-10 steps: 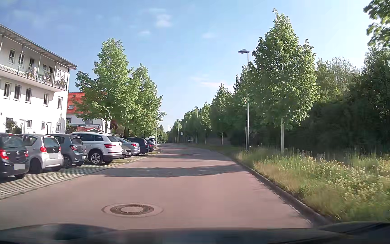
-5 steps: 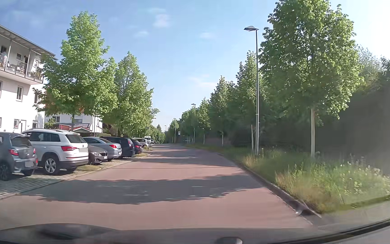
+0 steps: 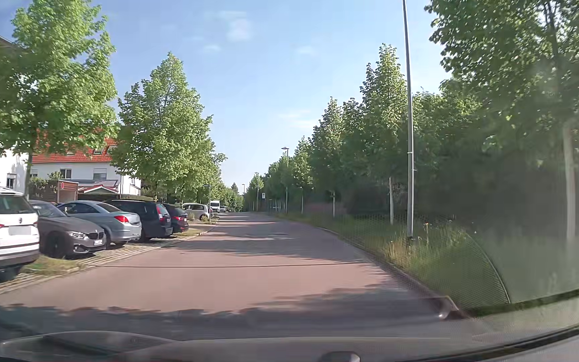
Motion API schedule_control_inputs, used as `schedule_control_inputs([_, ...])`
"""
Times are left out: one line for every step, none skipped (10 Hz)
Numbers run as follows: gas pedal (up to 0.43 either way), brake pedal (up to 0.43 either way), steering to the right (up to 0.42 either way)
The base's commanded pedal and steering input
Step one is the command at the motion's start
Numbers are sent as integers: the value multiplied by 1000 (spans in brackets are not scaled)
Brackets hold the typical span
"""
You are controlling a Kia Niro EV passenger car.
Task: Follow the waypoints while adhering to traffic rules and regulations
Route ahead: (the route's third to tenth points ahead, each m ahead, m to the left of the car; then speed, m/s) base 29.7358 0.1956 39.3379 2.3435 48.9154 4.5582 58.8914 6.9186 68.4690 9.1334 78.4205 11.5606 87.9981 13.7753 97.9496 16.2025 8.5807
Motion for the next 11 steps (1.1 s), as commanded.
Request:
schedule_control_inputs([0,0,-10])
schedule_control_inputs([0,0,-10])
schedule_control_inputs([0,0,-10])
schedule_control_inputs([0,0,-10])
schedule_control_inputs([8,0,-10])
schedule_control_inputs([110,0,-10])
schedule_control_inputs([150,0,-10])
schedule_control_inputs([197,0,-10])
schedule_control_inputs([220,0,-11])
schedule_control_inputs([228,0,-13])
schedule_control_inputs([228,0,-14])
